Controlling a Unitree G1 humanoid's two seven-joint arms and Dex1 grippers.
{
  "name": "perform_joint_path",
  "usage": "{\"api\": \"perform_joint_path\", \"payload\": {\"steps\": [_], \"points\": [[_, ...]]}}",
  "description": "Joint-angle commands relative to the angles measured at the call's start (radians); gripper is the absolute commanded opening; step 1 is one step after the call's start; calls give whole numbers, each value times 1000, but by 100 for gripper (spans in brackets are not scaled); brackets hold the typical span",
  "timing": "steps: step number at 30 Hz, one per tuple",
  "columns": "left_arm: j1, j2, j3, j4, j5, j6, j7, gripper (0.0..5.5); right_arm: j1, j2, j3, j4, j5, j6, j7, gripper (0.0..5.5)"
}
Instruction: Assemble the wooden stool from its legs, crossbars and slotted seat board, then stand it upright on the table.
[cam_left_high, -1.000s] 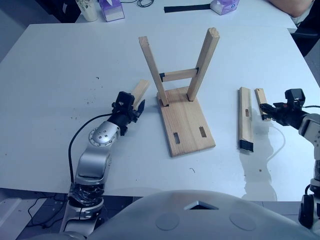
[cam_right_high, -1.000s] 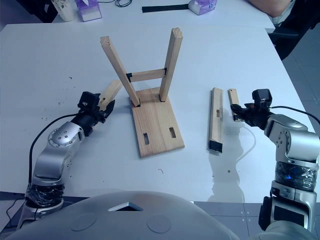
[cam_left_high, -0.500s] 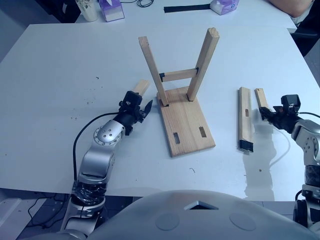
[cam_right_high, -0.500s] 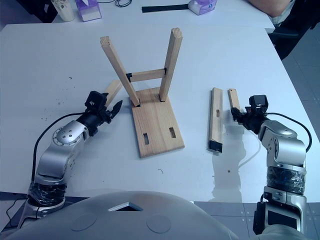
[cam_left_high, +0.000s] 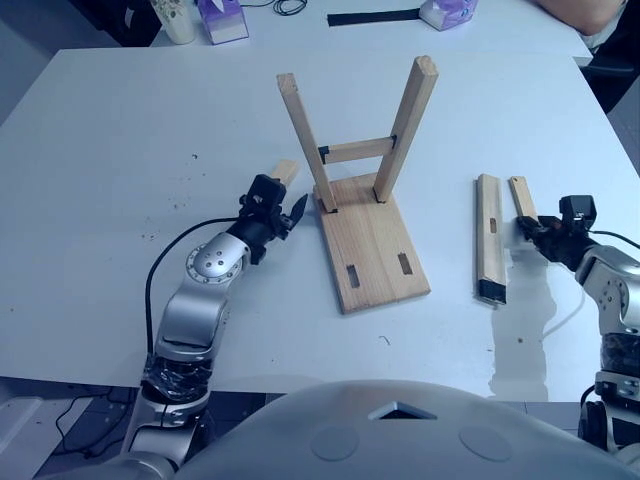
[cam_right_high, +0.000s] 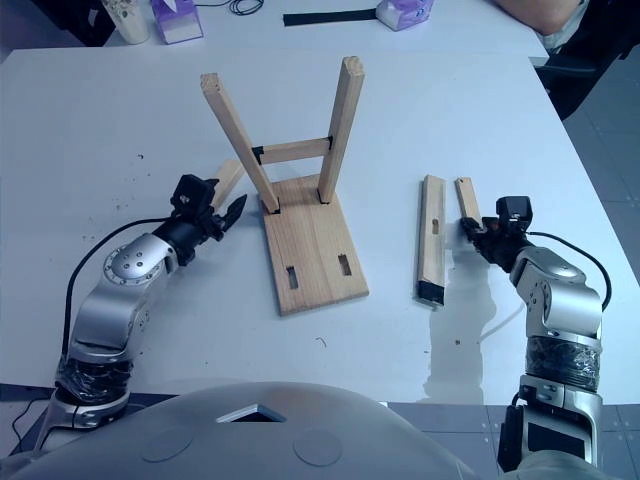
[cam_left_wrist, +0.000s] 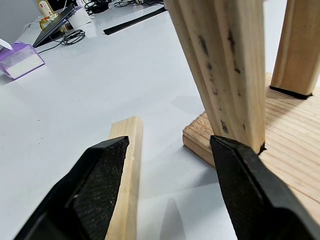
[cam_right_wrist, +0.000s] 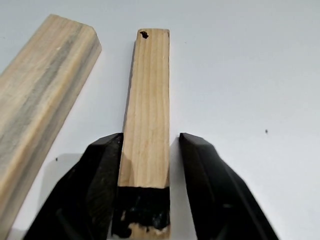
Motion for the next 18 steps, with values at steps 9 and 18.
{"api": "perform_joint_path", "payload": {"steps": [9, 18], "points": [[-2, 91, 125, -17, -52, 31, -51, 304, 1, 24, -1, 48, -3, -26, -28, 130], [-189, 179, 437, -244, -555, 279, -192, 316, -248, -48, -91, -328, 363, 19, 190, 130]]}}
